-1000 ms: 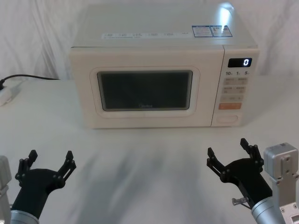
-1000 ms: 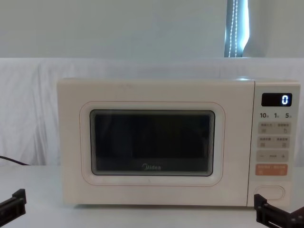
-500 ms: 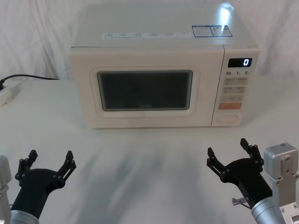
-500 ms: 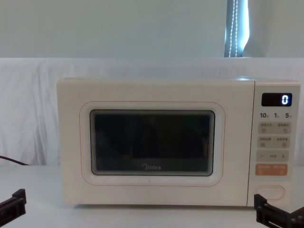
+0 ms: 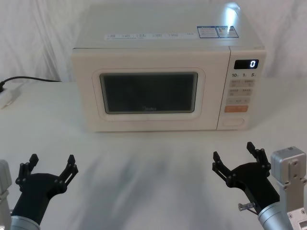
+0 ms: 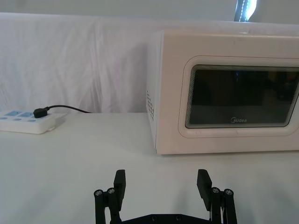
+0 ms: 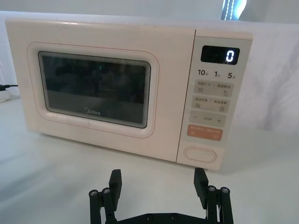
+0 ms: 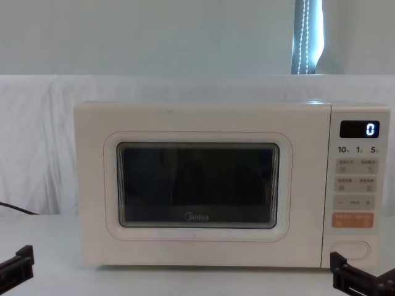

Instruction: Press the button to open the microwave door with one hand; close the microwave door with the other hand.

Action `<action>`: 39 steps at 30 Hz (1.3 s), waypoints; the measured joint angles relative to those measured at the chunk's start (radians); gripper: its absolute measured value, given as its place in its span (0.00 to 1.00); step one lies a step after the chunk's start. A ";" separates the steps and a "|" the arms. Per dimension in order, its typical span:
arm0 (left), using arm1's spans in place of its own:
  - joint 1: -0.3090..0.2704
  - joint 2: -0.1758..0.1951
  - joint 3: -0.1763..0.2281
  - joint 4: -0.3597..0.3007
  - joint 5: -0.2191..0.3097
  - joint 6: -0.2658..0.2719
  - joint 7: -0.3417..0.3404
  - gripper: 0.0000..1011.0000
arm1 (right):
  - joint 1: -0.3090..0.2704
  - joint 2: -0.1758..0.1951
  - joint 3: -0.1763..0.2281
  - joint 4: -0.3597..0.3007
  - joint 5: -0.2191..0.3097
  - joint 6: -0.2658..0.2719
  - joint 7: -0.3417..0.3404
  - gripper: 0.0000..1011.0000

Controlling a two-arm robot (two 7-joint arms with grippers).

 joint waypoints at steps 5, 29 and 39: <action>0.000 0.000 0.000 0.000 0.000 0.000 0.000 0.99 | 0.000 0.000 0.000 0.000 0.000 0.000 0.000 0.99; 0.000 0.000 0.000 0.000 0.000 0.000 0.000 0.99 | 0.007 -0.039 0.055 -0.026 0.049 0.005 0.075 0.99; 0.000 0.000 0.000 0.000 0.000 0.000 0.000 0.99 | 0.004 -0.070 0.074 -0.037 0.067 0.043 0.105 0.80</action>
